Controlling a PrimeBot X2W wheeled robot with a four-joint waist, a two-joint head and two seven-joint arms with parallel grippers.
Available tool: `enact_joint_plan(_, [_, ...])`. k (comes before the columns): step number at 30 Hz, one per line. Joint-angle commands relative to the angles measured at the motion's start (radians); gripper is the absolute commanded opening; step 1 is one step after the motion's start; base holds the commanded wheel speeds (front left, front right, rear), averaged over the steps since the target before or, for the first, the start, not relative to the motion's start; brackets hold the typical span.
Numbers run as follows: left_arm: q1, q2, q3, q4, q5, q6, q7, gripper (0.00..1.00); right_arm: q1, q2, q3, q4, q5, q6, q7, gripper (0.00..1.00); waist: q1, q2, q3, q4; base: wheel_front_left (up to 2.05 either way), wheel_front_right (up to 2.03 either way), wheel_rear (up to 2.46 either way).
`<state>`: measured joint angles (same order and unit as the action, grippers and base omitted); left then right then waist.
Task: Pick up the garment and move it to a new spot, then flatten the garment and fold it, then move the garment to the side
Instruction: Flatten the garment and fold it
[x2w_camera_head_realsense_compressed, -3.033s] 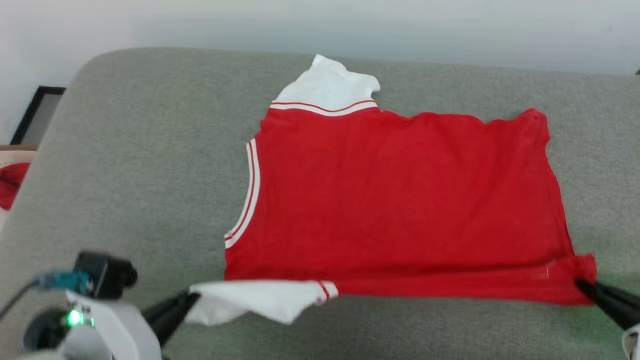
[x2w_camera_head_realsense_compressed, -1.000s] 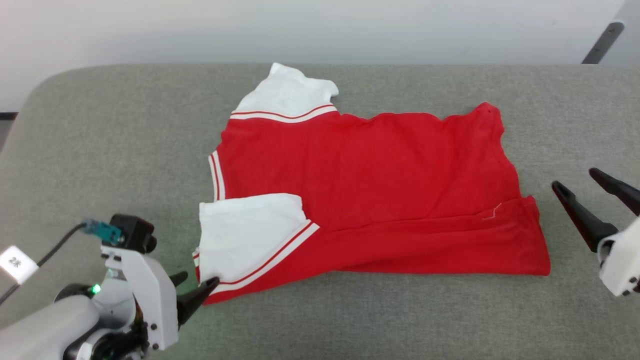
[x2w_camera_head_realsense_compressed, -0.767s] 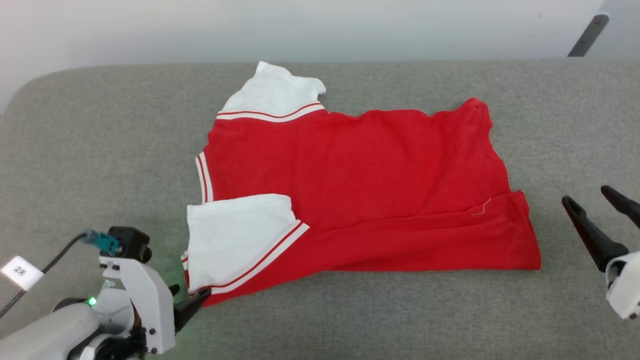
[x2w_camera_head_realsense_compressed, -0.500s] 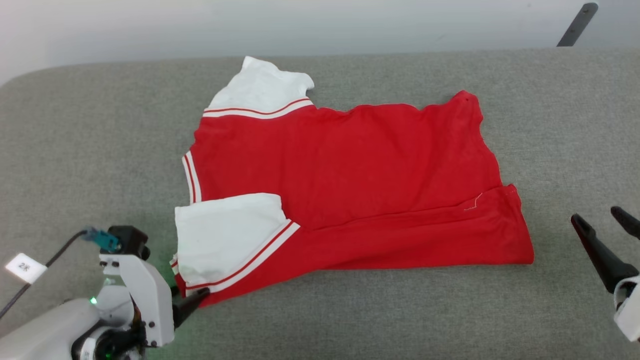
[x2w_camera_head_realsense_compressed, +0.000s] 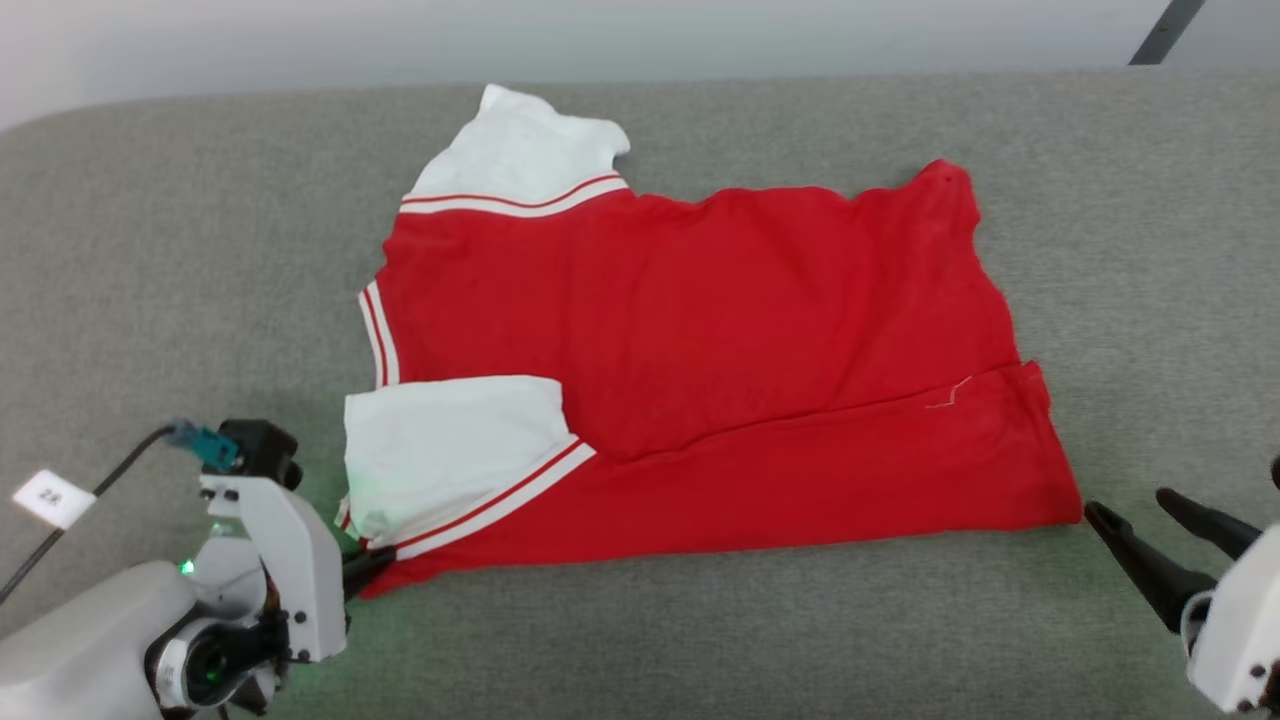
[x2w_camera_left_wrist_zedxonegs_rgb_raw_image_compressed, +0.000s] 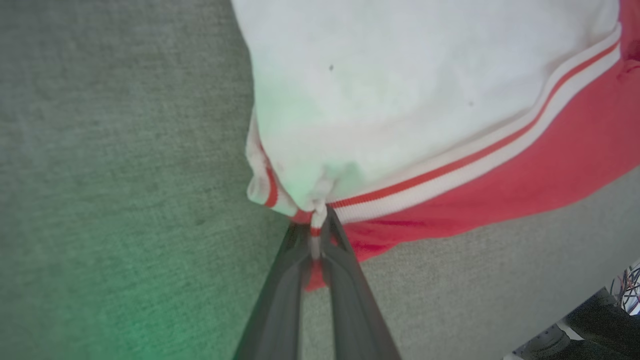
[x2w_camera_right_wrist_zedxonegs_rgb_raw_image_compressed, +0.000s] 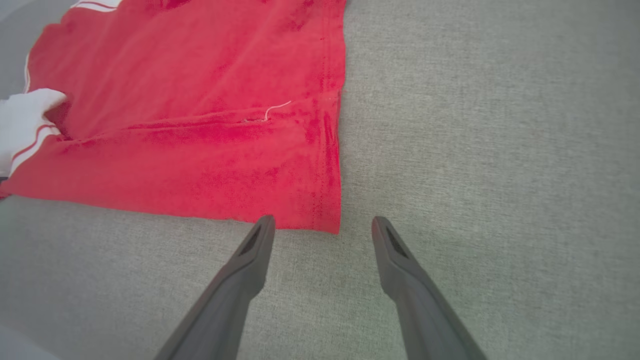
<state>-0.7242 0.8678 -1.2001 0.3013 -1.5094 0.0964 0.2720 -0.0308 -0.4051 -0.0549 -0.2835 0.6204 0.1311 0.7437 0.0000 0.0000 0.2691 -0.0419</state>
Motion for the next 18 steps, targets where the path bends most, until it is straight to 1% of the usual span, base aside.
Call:
enact_joint_plan(1, [0.011, -0.033, -0.019, 0.022, 0.009, 0.012, 0.001, 0.0, -0.021, 0.001, 0.003, 0.006, 0.005, -0.001, 0.004, 1.0, 0.0, 0.0, 0.012, 0.012, 0.0, 0.0, 0.0])
enact_joint_plan(5, [-0.012, -0.056, -0.017, 0.019, 0.02, 0.012, 0.005, 0.0, -0.088, 0.007, 0.026, 0.085, -0.012, -0.001, 0.039, 1.0, 0.0, 0.0, 0.034, 0.034, 0.0, 0.0, 0.0])
enact_joint_plan(12, [-0.04, -0.103, -0.025, 0.031, 0.04, 0.005, 0.021, 0.0, -0.183, 0.014, 0.067, 0.26, -0.035, -0.001, 0.096, 1.0, 0.0, 0.0, 0.053, 0.072, 0.0, 0.0, 0.0])
enact_joint_plan(16, [-0.045, -0.119, -0.028, 0.046, 0.047, -0.012, 0.025, 0.0, -0.208, 0.02, 0.105, 0.36, -0.037, -0.001, 0.12, 1.0, 0.0, 0.0, 0.053, 0.084, 0.0, 0.0, 0.0])
enact_joint_plan(17, [-0.047, -0.122, -0.028, 0.05, 0.049, -0.016, 0.026, 0.0, -0.213, 0.016, 0.119, 0.379, -0.038, -0.001, 0.124, 0.44, 0.0, 0.0, 0.052, 0.086, 0.0, 0.0, 0.0])
enact_joint_plan(18, [-0.047, -0.125, -0.029, 0.054, 0.049, -0.021, 0.024, 0.0, -0.218, 0.014, 0.131, 0.397, -0.034, -0.001, 0.123, 0.0, 0.0, 0.0, 0.051, 0.088, 0.0, 0.0, 0.0])
